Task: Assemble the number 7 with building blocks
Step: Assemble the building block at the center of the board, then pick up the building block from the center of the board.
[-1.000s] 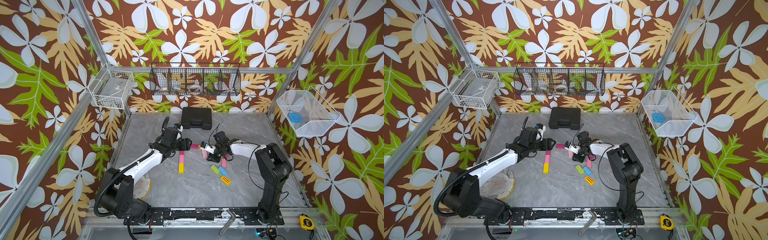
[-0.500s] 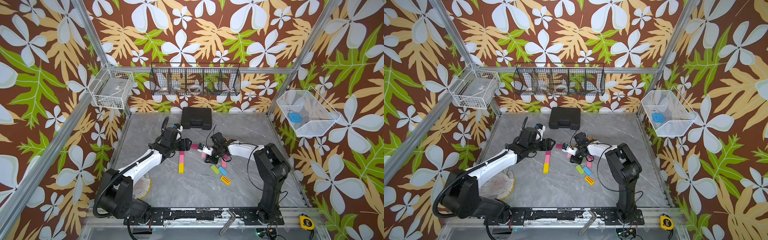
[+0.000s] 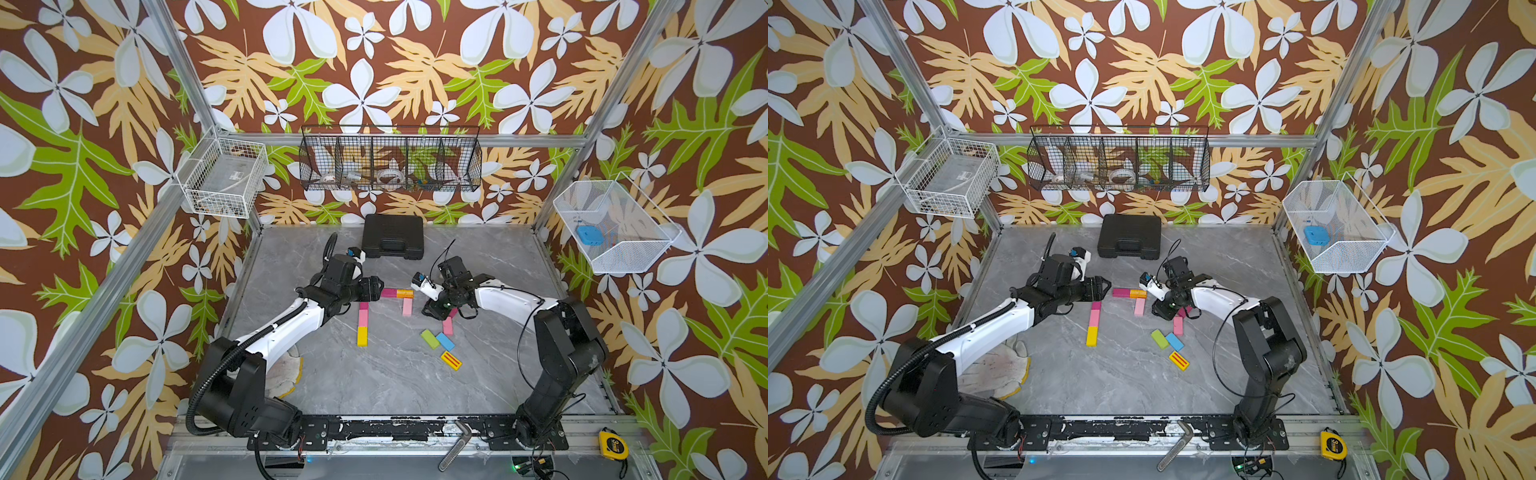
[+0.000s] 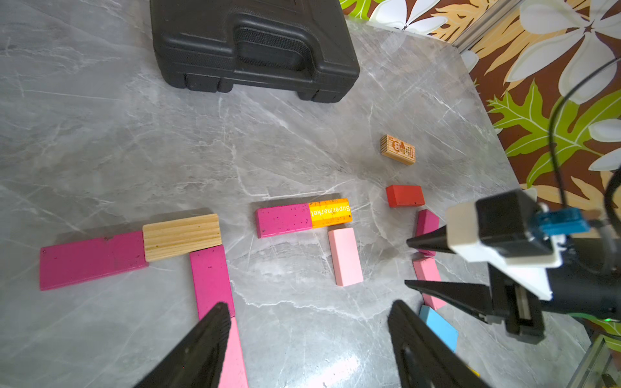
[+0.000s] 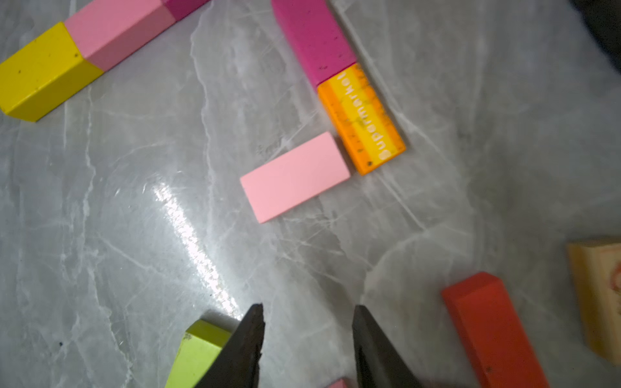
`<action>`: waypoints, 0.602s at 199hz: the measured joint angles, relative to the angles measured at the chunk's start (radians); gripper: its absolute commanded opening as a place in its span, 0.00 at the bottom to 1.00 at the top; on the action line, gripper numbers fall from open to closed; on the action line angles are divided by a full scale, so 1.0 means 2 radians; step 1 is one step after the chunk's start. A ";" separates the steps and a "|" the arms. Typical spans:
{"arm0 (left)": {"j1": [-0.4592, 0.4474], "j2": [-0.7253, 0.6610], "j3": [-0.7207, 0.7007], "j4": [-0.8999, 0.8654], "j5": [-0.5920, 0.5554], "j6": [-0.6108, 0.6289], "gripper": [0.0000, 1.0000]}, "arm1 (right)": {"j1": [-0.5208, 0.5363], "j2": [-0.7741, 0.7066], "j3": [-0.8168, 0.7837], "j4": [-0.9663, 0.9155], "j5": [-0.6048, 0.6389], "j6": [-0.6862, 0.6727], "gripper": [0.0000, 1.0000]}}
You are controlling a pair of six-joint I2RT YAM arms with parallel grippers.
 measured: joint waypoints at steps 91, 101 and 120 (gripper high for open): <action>0.000 -0.007 -0.009 0.020 0.027 -0.005 0.92 | -0.016 -0.084 -0.099 0.004 0.113 0.264 0.62; 0.000 -0.009 -0.012 0.025 0.031 -0.006 0.92 | -0.016 -0.089 -0.112 0.006 0.113 0.278 0.62; 0.000 -0.011 -0.014 0.031 0.039 -0.010 0.98 | -0.016 -0.095 -0.135 0.010 0.103 0.301 0.61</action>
